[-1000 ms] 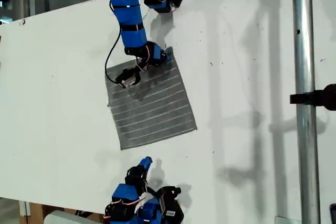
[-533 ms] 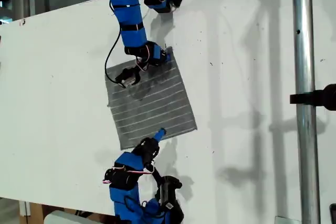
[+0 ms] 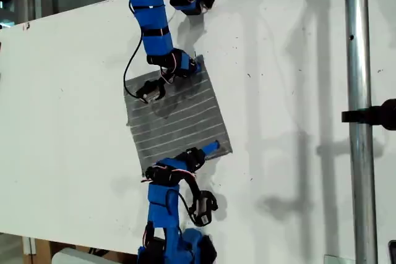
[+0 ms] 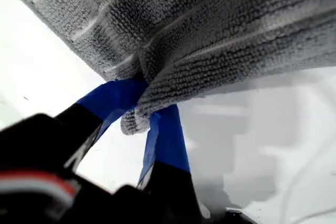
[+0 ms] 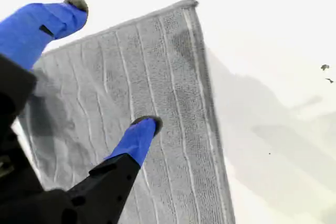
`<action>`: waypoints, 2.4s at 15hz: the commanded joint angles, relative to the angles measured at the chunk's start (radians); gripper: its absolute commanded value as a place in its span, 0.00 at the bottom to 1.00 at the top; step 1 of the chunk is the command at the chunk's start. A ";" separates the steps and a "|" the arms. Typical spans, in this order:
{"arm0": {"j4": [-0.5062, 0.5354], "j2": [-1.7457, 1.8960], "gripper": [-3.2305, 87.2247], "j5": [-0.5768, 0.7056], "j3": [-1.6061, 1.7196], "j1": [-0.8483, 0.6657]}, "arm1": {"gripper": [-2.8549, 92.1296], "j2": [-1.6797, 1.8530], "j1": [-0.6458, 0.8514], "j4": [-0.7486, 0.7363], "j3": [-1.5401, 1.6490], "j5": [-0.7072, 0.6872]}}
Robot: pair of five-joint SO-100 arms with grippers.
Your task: Grasp corners of a towel and fold twice.
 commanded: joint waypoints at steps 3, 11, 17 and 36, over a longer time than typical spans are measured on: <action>-0.084 -0.109 0.42 -0.121 -0.044 -0.008 | 0.03 0.025 0.020 -0.005 -0.003 0.011; -0.193 -0.264 0.41 -0.360 -0.043 0.132 | 0.03 0.021 0.032 -0.003 -0.003 0.002; -0.204 -0.310 0.03 -0.327 -0.055 0.057 | 0.03 0.021 0.029 -0.003 -0.005 0.002; -0.299 0.399 0.03 -0.433 0.474 0.196 | 0.03 0.362 -0.288 0.055 -0.138 0.305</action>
